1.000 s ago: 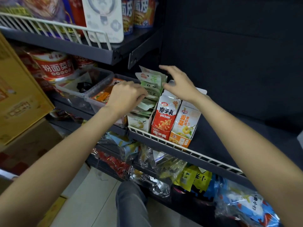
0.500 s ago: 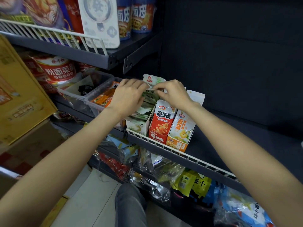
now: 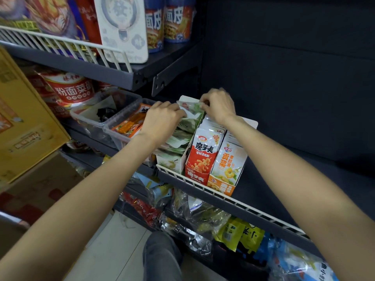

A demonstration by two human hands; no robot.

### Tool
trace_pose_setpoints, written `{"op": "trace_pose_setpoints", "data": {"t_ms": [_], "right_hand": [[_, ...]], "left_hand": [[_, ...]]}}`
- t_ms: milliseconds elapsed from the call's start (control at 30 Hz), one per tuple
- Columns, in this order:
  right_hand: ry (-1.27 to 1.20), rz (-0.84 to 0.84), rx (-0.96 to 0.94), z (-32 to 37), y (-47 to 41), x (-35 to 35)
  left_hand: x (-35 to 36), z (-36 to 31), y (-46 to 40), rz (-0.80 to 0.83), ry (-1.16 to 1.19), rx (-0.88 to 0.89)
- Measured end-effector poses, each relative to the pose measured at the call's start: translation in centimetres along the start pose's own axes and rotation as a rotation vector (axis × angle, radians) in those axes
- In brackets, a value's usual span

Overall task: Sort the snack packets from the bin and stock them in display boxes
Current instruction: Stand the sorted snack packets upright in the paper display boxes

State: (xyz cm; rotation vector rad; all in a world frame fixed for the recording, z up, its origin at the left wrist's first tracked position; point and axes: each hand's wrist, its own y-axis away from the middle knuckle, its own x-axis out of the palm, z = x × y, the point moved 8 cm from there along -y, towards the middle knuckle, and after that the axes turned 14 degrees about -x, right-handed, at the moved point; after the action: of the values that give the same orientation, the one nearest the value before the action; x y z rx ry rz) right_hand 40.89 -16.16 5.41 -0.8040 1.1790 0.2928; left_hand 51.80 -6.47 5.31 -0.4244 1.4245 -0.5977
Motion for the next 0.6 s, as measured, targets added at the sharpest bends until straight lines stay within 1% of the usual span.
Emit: {"op": "trace_pose_setpoints", "data": {"t_ms": [167, 267, 333, 433, 500, 567, 600], "right_hand": [[-0.193, -0.163, 0.076, 0.0, 0.5, -1.1], [-0.21, -0.121, 0.076, -0.3, 0.6, -1.6], [-0.31, -0.077, 0.059, -0.5, 0.8, -1.2], [-0.453, 0.022, -0.044, -0.2, 1.4, -0.2], [-0.453, -0.002, -0.091, -0.1, 1.7, -0.3], [-0.378, -0.09, -0.116, 0.2, 1.8, -1.0], [-0.323, -0.115, -0.135, 0.5, 1.7, -1.2]], "left_hand": [[0.2, 0.1, -0.3, -0.006, -0.073, -0.011], [0.4, -0.7, -1.1, -0.025, -0.09, -0.024], [0.8, -1.2, -2.4, -0.023, -0.089, -0.049], [1.1, -1.2, -3.9, 0.014, -0.05, -0.116], [2.1, -1.1, -4.2, 0.083, 0.026, -0.135], [2.7, -0.7, -3.6, 0.16, 0.147, -0.151], [2.4, -0.4, -3.1, 0.159, 0.213, -0.158]]}}
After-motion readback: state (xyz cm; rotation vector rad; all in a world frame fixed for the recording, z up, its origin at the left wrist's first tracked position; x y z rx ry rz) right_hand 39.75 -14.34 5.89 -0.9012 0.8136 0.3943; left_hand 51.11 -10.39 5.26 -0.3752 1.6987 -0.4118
